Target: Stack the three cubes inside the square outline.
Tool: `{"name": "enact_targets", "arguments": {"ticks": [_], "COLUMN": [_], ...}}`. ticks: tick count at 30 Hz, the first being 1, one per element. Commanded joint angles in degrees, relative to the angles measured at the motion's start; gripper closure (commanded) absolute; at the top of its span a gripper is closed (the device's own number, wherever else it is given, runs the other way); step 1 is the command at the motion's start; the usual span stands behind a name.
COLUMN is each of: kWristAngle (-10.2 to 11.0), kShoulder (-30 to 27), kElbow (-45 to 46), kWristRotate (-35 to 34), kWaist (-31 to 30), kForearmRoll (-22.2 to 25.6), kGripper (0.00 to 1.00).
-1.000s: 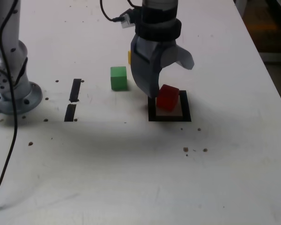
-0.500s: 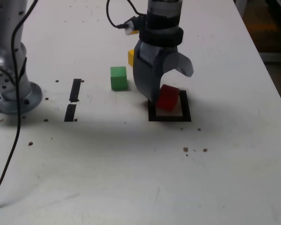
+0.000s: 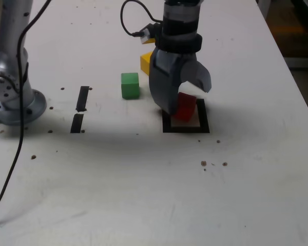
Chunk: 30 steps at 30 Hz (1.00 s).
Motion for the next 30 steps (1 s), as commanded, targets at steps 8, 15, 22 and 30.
{"name": "enact_targets", "arguments": {"ticks": [8, 15, 22, 30], "kWristAngle": [-0.3, 0.3, 1.3, 3.7], "kShoulder": [0.4, -0.1, -0.4, -3.1], "kElbow": [1.1, 2.7, 2.2, 1.7], "kWristRotate": [0.1, 0.0, 0.6, 2.4], "kWaist": [-0.4, -0.6, -1.5, -3.0], "kForearmRoll": [-2.9, -4.8, -5.3, -1.1], "kGripper": [0.39, 0.59, 0.73, 0.76]}}
